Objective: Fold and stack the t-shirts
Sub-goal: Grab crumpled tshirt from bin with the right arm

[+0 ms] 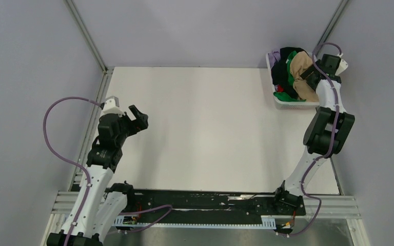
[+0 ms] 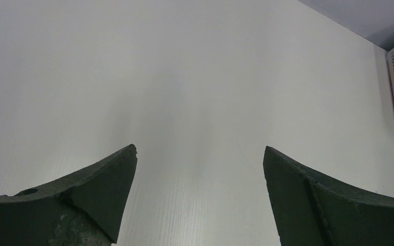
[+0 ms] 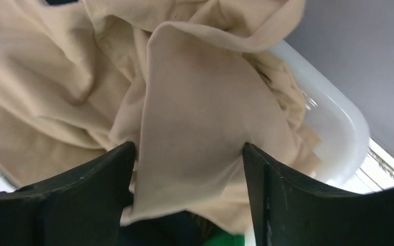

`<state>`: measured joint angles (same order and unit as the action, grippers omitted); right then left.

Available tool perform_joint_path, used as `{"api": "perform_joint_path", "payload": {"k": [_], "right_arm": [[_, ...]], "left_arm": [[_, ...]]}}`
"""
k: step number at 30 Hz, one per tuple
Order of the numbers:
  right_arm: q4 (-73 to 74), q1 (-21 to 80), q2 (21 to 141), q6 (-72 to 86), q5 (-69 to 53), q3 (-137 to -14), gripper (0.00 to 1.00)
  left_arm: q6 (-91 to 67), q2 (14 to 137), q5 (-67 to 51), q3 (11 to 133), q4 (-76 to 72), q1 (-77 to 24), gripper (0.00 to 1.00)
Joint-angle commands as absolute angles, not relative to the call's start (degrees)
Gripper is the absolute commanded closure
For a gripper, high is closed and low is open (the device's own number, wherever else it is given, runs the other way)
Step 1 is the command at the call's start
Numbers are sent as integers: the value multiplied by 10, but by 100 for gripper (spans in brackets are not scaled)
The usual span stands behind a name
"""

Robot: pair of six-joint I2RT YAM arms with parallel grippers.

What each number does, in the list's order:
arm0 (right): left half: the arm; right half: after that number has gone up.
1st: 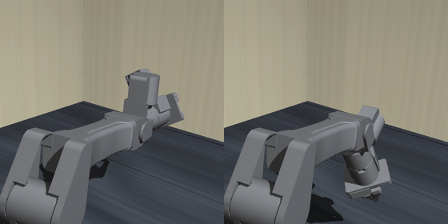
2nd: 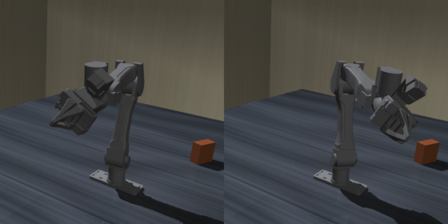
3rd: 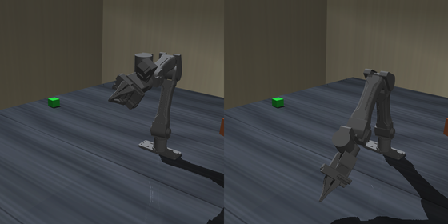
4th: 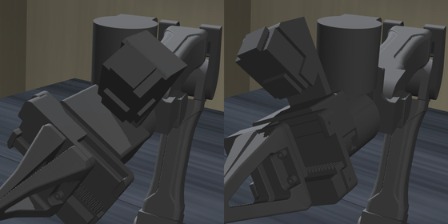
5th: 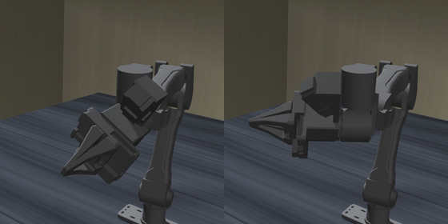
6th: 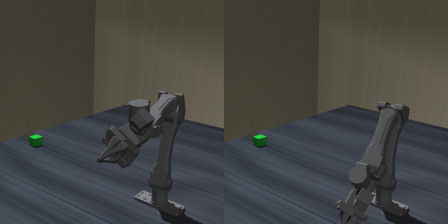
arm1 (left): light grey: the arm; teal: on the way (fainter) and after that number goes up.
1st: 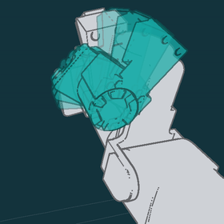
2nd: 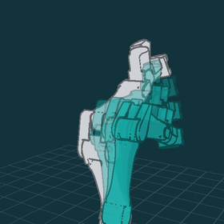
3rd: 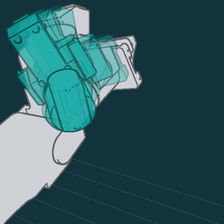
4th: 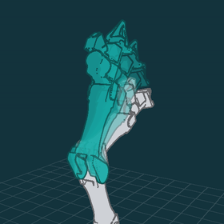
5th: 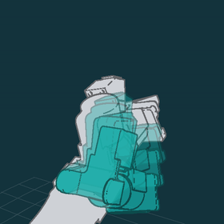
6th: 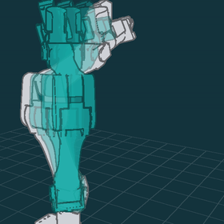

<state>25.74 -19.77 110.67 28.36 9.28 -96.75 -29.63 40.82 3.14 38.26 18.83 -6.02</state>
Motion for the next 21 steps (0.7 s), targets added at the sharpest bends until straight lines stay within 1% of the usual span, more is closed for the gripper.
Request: {"api": "perform_joint_path", "payload": {"k": [1,2,4,5,6,8,9,12,13,17,21], "right_arm": [[257,-196,1175,241,64,-1052,31],[254,-196,1183,242,60,-1062,38],[250,-197,1186,245,62,-1078,58],[248,-196,1184,246,66,-1081,66],[245,-196,1178,248,70,-1083,71],[238,-196,1161,239,79,-1086,75],[235,-196,1153,229,84,-1090,80],[235,-195,1132,207,116,-1105,98],[234,-196,1124,201,124,-1111,100],[227,-196,1095,180,153,-1139,100],[203,-196,1069,164,155,-1191,100]], "left_arm": [[-289,413,16,378,154,-61,0],[-288,414,16,380,156,-61,0],[-287,416,20,381,160,-62,0],[-287,415,23,381,160,-62,0],[-287,415,24,379,159,-62,0],[-287,416,26,378,156,-62,0],[-287,416,26,378,156,-62,0],[-287,419,27,379,154,-61,0],[-287,419,28,378,155,-62,0],[-289,422,35,379,158,-61,0],[-290,419,36,379,160,-62,0]]}}
